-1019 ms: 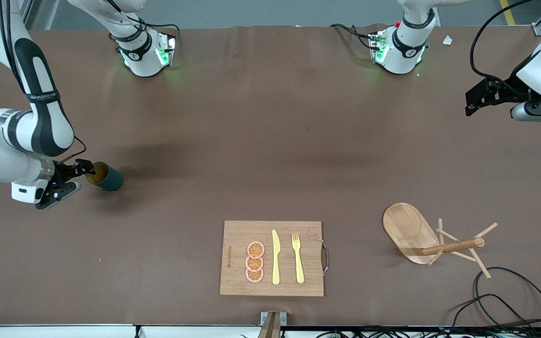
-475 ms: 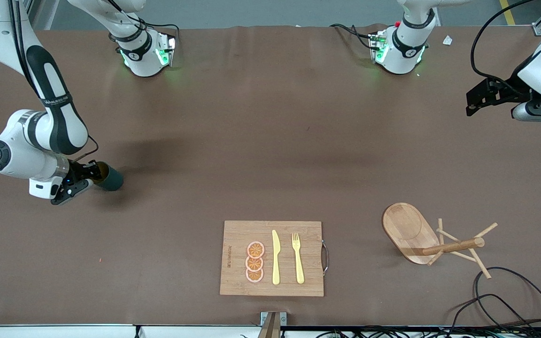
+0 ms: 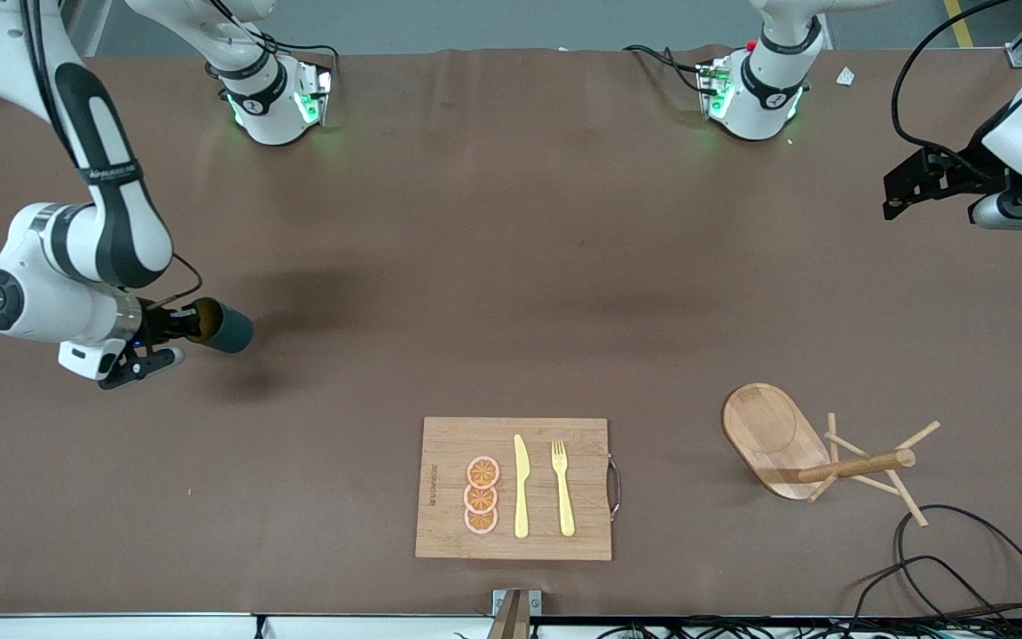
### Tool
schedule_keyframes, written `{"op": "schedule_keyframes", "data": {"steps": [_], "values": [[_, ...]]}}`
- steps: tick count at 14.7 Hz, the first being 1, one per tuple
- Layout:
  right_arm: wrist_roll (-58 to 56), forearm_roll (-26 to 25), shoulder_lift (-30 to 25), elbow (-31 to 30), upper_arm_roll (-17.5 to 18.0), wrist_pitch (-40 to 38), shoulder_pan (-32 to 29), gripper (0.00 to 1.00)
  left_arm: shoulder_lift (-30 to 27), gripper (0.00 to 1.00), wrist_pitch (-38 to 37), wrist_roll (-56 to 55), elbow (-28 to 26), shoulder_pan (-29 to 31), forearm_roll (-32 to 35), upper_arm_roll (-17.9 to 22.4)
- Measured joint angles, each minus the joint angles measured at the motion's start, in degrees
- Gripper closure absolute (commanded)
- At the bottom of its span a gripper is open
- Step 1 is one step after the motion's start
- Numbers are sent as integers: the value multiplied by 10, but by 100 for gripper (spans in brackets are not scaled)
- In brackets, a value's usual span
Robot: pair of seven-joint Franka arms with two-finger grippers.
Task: Pass cup and hang on rack
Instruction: 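Carry the teal mug with the right gripper toward the table middle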
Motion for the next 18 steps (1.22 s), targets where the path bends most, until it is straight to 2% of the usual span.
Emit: {"op": "schedule_keyframes", "data": {"steps": [3,6,11,14,18], "values": [[150,34,-34,0,3,-27,78,100,0,0,0,0,0,0,0,0],[322,43,-46,0,6,-25,176,100,0,0,0,0,0,0,0,0],[549,58,-45,-5,6,51,333,100,1,0,0,0,-1,1,0,1],[645,58,-23,-12,6,127,405,100,6,0,0,-2,-2,1,0,1],[759,58,46,-2,5,211,471,100,23,0,2,-2,-3,-1,0,1]]}}
